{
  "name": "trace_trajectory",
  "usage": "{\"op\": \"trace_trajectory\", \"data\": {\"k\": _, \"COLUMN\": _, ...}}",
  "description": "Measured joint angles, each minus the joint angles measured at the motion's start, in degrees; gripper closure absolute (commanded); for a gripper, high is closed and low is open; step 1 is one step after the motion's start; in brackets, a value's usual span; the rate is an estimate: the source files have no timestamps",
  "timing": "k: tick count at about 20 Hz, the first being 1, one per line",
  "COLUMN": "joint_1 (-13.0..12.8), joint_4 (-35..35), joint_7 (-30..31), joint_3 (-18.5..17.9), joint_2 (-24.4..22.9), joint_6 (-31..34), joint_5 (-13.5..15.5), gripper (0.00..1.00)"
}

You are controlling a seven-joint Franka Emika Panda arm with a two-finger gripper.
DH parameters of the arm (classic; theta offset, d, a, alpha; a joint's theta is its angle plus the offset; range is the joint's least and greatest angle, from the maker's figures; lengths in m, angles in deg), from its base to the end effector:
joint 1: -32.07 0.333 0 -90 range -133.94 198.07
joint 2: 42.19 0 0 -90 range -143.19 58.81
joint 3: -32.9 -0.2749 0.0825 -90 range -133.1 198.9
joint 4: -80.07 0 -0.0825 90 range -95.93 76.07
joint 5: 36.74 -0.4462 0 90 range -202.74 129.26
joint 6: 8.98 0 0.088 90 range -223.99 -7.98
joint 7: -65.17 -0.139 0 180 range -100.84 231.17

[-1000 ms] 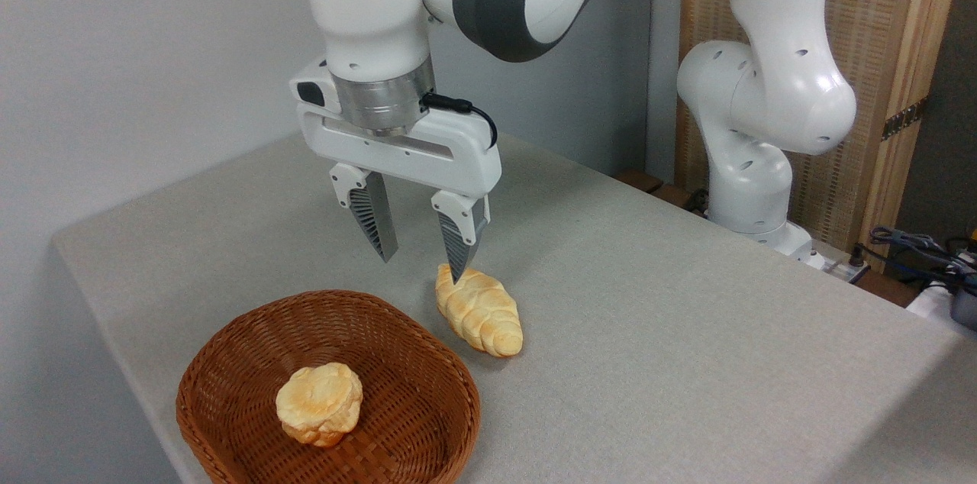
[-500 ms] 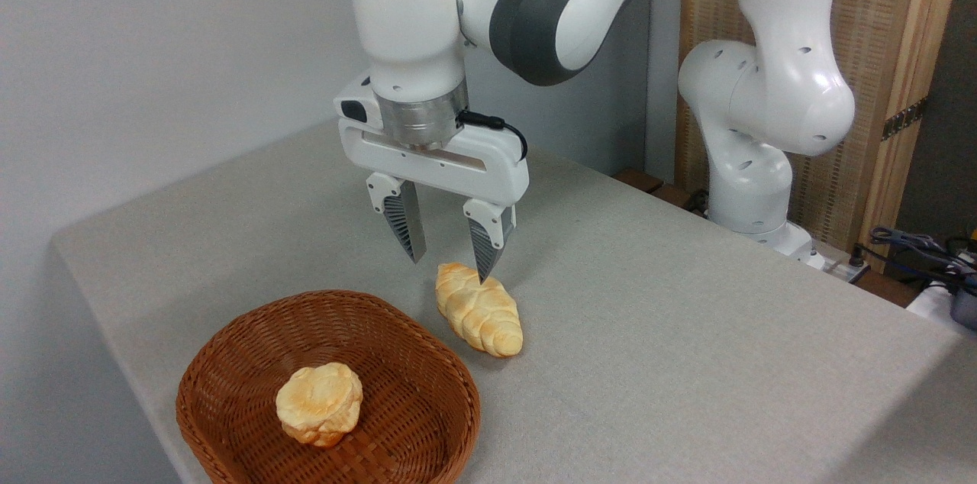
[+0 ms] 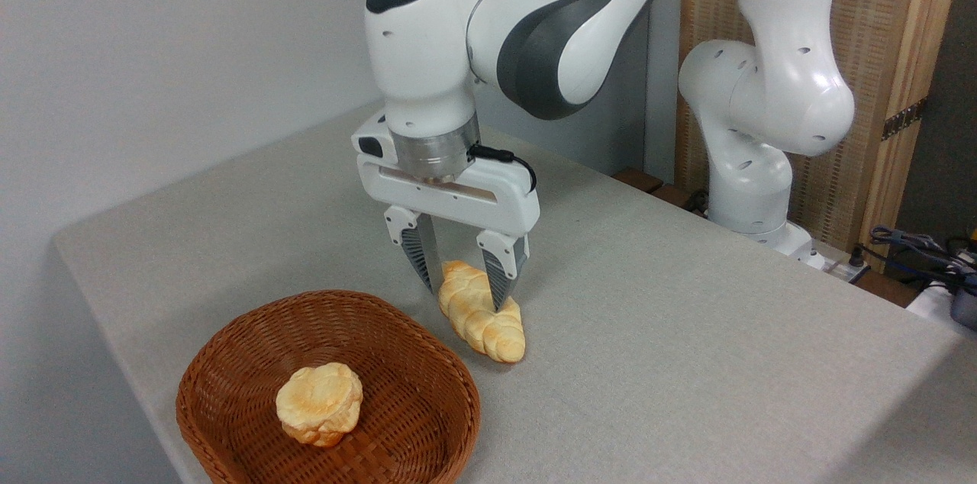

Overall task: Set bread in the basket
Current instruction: 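Move the open gripper over the elongated bread roll and lower it, then close the gripper on the middle of the elongated bread roll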

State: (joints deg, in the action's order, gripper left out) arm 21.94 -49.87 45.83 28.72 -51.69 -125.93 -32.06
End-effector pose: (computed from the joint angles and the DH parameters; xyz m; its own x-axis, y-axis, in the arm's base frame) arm 0.5383 -0.0637 0.3188 0.9186 -0.3939 -0.0322 -0.3892 -0.9158 0.0985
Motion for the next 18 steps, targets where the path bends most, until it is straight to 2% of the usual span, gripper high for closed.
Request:
{"op": "trace_trajectory", "data": {"k": 5, "joint_1": -0.3, "joint_4": 0.0, "joint_7": 0.0, "joint_3": 0.1, "joint_2": 1.8, "joint_6": -0.3, "joint_5": -2.0, "gripper": 0.0}}
{"op": "trace_trajectory", "data": {"k": 6, "joint_1": -0.5, "joint_4": 0.1, "joint_7": 0.0, "joint_3": 0.1, "joint_2": 1.9, "joint_6": -0.3, "joint_5": -2.2, "gripper": 0.09}}
{"op": "trace_trajectory", "data": {"k": 7, "joint_1": -0.6, "joint_4": 0.1, "joint_7": 0.0, "joint_3": 0.1, "joint_2": 1.9, "joint_6": -0.3, "joint_5": -2.4, "gripper": 0.37}}
{"op": "trace_trajectory", "data": {"k": 8, "joint_1": -0.6, "joint_4": 0.1, "joint_7": 0.0, "joint_3": 0.1, "joint_2": 1.9, "joint_6": -0.3, "joint_5": -2.5, "gripper": 0.54}}
{"op": "trace_trajectory", "data": {"k": 10, "joint_1": -0.7, "joint_4": 0.1, "joint_7": -0.8, "joint_3": 0.2, "joint_2": 1.9, "joint_6": -0.3, "joint_5": -2.6, "gripper": 0.71}}
{"op": "trace_trajectory", "data": {"k": 18, "joint_1": -0.7, "joint_4": 0.2, "joint_7": -1.7, "joint_3": 0.2, "joint_2": 1.9, "joint_6": -0.3, "joint_5": -2.8, "gripper": 0.74}}
